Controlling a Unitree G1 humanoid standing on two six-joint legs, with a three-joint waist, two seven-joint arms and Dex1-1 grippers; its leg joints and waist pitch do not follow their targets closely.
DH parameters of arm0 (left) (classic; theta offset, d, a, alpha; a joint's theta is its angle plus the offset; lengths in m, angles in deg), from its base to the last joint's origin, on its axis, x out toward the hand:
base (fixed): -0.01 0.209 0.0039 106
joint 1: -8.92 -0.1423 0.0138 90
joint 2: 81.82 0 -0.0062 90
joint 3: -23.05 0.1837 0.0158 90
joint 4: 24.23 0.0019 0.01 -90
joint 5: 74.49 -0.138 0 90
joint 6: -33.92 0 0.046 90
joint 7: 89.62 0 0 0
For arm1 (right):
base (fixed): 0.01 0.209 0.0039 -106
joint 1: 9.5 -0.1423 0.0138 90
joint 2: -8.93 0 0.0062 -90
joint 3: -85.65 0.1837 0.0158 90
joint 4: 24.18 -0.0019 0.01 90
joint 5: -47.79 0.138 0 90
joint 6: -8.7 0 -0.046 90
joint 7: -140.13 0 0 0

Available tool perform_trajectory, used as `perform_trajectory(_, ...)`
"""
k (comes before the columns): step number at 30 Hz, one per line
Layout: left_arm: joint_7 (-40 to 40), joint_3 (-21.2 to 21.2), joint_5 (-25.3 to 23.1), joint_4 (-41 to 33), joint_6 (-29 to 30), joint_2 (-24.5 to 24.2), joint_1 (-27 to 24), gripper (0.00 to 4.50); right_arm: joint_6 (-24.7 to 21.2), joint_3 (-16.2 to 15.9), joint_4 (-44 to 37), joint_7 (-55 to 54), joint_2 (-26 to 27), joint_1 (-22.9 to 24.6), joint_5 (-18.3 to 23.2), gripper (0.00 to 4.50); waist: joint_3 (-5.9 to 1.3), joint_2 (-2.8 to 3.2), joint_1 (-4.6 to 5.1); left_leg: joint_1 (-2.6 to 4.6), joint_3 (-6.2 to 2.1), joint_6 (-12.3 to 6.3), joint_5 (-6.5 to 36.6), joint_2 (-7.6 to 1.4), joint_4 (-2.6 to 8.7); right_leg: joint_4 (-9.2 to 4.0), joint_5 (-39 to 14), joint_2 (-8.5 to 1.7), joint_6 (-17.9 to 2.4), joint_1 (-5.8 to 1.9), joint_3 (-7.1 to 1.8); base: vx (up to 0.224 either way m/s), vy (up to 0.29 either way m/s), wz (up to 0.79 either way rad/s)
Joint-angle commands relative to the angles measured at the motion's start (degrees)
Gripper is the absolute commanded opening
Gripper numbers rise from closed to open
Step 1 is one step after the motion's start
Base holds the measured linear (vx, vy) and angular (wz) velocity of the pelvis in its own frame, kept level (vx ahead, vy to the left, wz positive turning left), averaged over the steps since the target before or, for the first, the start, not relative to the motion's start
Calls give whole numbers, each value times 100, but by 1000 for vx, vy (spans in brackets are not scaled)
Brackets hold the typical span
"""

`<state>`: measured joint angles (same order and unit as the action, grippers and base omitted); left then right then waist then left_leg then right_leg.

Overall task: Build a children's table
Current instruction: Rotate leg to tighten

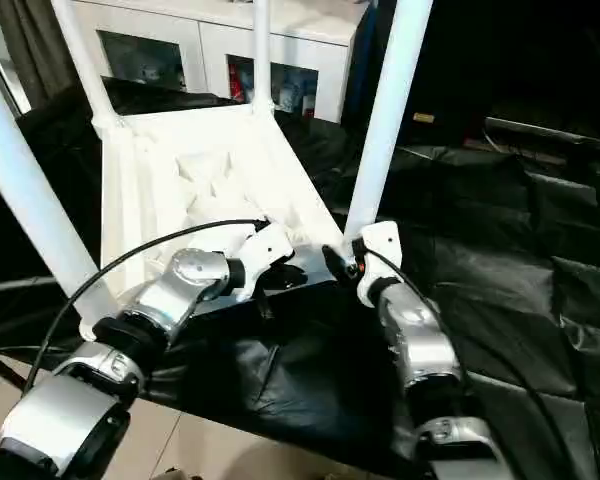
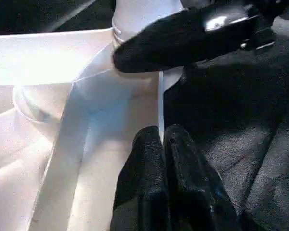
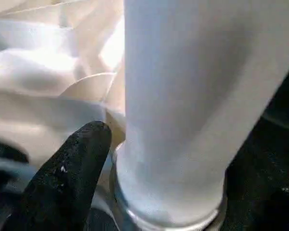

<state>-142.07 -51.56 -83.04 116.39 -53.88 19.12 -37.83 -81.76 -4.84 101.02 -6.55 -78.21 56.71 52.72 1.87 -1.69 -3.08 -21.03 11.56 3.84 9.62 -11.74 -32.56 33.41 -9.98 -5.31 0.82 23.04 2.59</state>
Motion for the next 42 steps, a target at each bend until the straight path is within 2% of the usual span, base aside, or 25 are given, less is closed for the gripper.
perform_trajectory(1,-376,156,102,-33,1,21,-99,0,13,-625,-316,1037,38,148,116,362,-281,-120,-27,37,-58,-456,1538,-136,343,-424,-1587,-253,-1036,-212,-165,0,0,0)
perform_trajectory(2,-614,171,132,-80,-8,-105,-117,0,-10,-681,-495,1486,-150,247,233,362,-280,-112,-31,32,-53,-497,1484,-132,344,-419,-1516,-257,-1093,-214,-161,0,0,0)
perform_trajectory(3,-742,176,151,-103,-21,-172,-127,0,-22,-701,-583,1710,-246,296,295,362,-279,-145,-38,32,-53,-516,1461,-129,340,-420,-1529,-259,-1101,-224,-155,0,0,0)
perform_trajectory(4,-1049,178,215,-174,-126,-332,-160,0,-33,-732,-784,2151,-462,402,424,362,-286,-132,-66,34,-58,-555,1385,-142,334,-399,-1441,-261,-1131,-236,-154,0,0,0)
perform_trajectory(6,-1511,136,366,-307,-370,-548,-225,0,-81,-729,-964,2649,-662,495,583,362,-283,-135,-61,22,-63,-598,1354,-154,340,-377,-1276,-255,-1210,-239,-153,0,0,0)
perform_trajectory(8,-1724,117,428,-383,-367,-637,-254,0,-52,-729,-992,2831,-729,514,640,362,-296,-136,-60,29,-59,-629,1288,-166,330,-339,-1073,-252,-1312,-235,-154,0,0,0)
perform_trajectory(11,-2199,171,512,-555,-269,-844,-320,0,-77,-770,-1036,3175,-886,543,717,362,-285,-105,-70,48,-43,-571,1299,-187,337,-314,-983,-244,-1463,-228,-148,0,0,0)
perform_trajectory(13,-2447,187,576,-676,-173,-965,-361,0,-75,-800,-1007,3349,-957,543,719,362,-281,-114,-84,58,-34,-509,1307,-194,336,-300,-923,-242,-1510,-227,-150,0,0,0)
perform_trajectory(16,-2591,175,630,-734,-145,-1057,-378,0,-147,-799,-1067,3487,-983,579,765,362,-277,-128,-114,57,-32,-488,1299,-195,339,-294,-973,-251,-1487,-235,-152,0,0,0)
perform_trajectory(17,-2604,169,637,-734,-149,-1065,-377,0,-160,-797,-1085,3510,-990,588,778,338,-276,-131,-115,58,-29,-473,1310,-190,336,-301,-1019,-250,-1467,-230,-154,0,0,0)
perform_trajectory(21,-2643,131,667,-761,-123,-1075,-387,0,-189,-798,-1146,3531,-996,616,791,322,-276,-150,-151,68,-29,-423,1285,-191,336,-300,-1044,-257,-1431,-226,-163,0,0,0)
perform_trajectory(22,-2603,128,645,-771,-136,-1075,-391,0,-168,-814,-1130,3523,-997,611,764,300,-278,-141,-162,68,-32,-419,1247,-190,335,-294,-999,-260,-1436,-228,-163,0,0,0)
perform_trajectory(26,-2378,100,610,-778,-160,-1005,-415,0,-207,-754,-1121,3363,-886,668,776,275,-278,-165,-186,69,-28,-438,1184,-185,327,-283,-914,-259,-1444,-231,-164,0,0,0)
perform_trajectory(29,-2237,82,583,-746,-208,-947,-411,0,-196,-678,-1084,3149,-796,705,765,267,-264,-170,-183,70,-36,-388,1300,-182,337,-311,-1179,-269,-1363,-220,-170,0,0,0)
perform_trajectory(30,-1761,12,504,-600,-267,-807,-357,0,-162,-581,-945,2661,-630,720,677,267,-260,-176,-179,77,-36,-370,1350,-183,340,-323,-1253,-269,-1347,-211,-170,0,0,0)
perform_trajectory(31,-1505,-26,462,-521,-302,-738,-327,0,-156,-545,-873,2422,-549,722,626,267,-244,-168,-155,83,-53,-256,1519,-181,362,-355,-1500,-277,-1274,-188,-174,0,0,0)
perform_trajectory(32,-1431,-37,452,-497,-304,-713,-317,0,-147,-534,-848,2337,-521,720,602,266,-244,-168,-155,83,-53,-256,1519,-181,362,-355,-1500,-277,-1274,-188,-174,0,0,0)
perform_trajectory(34,-1036,-86,395,-365,-322,-577,-266,0,-100,-477,-708,1841,-357,700,468,266,-236,-197,-120,90,-67,-118,1722,-155,373,-413,-2025,-279,-1073,-173,-169,0,0,0)
perform_trajectory(36,-190,-107,224,-102,-257,-266,-132,0,-321,-278,-421,814,36,518,356,266,-220,-185,-83,102,-77,-69,1836,-154,386,-447,-2276,-273,-979,-142,-175,0,0,0)
perform_trajectory(37,59,-108,187,-37,-214,-139,-95,0,-390,-203,-303,413,173,437,309,266,-229,-203,-55,92,-98,-11,1882,-140,389,-472,-2538,-286,-865,-161,-159,0,0,0)
perform_trajectory(38,127,-109,178,-17,-204,-104,-83,0,-409,-181,-269,306,209,413,294,266,-229,-203,-55,92,-98,-11,1882,-140,389,-472,-2538,-286,-865,-161,-159,0,0,0)
perform_trajectory(39,353,-114,158,57,-163,36,-36,0,-467,-102,-141,-87,355,323,247,266,-225,-162,-25,103,-99,1,1920,-142,391,-491,-2568,-279,-847,-133,-167,0,0,0)
perform_trajectory(40,497,-99,142,104,-142,174,2,0,-463,-96,-26,-471,476,242,123,266,-231,-152,-6,108,-103,11,1976,-130,387,-503,-2638,-274,-809,-130,-160,0,0,0)
perform_trajectory(42,556,-76,137,128,-139,288,31,0,-466,-131,60,-740,569,177,1,266,-234,-169,5,87,-105,-7,1925,-129,389,-502,-2572,-273,-797,-144,-159,0,0,0)
